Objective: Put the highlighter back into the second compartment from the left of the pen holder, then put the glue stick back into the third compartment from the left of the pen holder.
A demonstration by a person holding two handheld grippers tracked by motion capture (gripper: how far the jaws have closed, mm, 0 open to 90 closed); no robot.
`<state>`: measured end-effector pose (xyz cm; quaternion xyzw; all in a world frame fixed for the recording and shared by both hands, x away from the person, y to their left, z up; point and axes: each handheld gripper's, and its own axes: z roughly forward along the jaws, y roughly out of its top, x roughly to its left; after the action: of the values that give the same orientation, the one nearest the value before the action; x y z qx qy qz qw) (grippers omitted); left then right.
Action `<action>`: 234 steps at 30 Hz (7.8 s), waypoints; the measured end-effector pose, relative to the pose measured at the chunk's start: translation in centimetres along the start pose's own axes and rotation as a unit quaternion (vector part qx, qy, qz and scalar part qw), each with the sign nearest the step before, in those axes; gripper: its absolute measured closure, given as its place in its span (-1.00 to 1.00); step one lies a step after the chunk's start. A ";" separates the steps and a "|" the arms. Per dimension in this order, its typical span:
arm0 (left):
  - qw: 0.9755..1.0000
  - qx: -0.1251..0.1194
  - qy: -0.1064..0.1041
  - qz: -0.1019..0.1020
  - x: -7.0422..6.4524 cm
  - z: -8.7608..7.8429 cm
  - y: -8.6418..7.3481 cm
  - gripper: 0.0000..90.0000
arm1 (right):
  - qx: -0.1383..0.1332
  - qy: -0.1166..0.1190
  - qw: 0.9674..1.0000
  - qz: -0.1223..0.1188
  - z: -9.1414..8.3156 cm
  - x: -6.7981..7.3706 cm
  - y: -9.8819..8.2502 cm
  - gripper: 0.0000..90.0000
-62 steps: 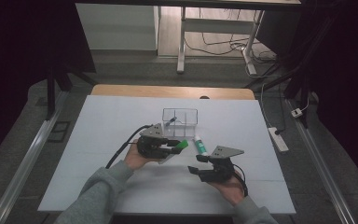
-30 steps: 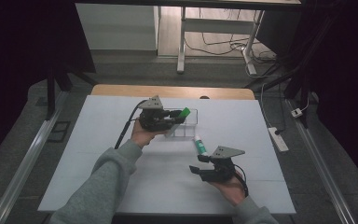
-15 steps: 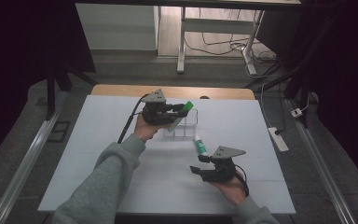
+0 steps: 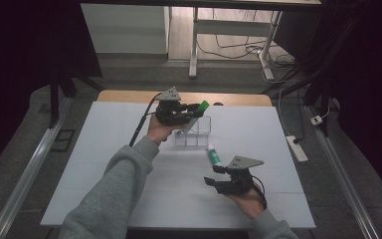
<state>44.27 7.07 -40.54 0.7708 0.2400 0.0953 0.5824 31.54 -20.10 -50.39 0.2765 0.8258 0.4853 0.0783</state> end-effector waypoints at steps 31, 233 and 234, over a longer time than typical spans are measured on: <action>1.000 -0.008 0.019 -0.006 3.6 3.5 1.5 0.47 | 0.000 -0.007 1.000 0.003 -0.5 -0.2 -0.2 -0.10; 0.977 0.167 0.105 -0.082 -5.8 -16.3 -18.5 -0.26 | 0.211 -0.133 0.967 0.055 7.7 -7.7 7.4 -0.12; 0.977 0.167 0.105 -0.082 -5.7 -16.3 -18.5 -0.26 | 0.213 -0.135 0.966 0.054 7.9 -7.7 7.4 -0.11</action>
<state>27.58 22.02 -52.33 0.8205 0.3749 0.0867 0.4227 43.90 -15.46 -49.27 0.3936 0.8760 0.2597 0.1018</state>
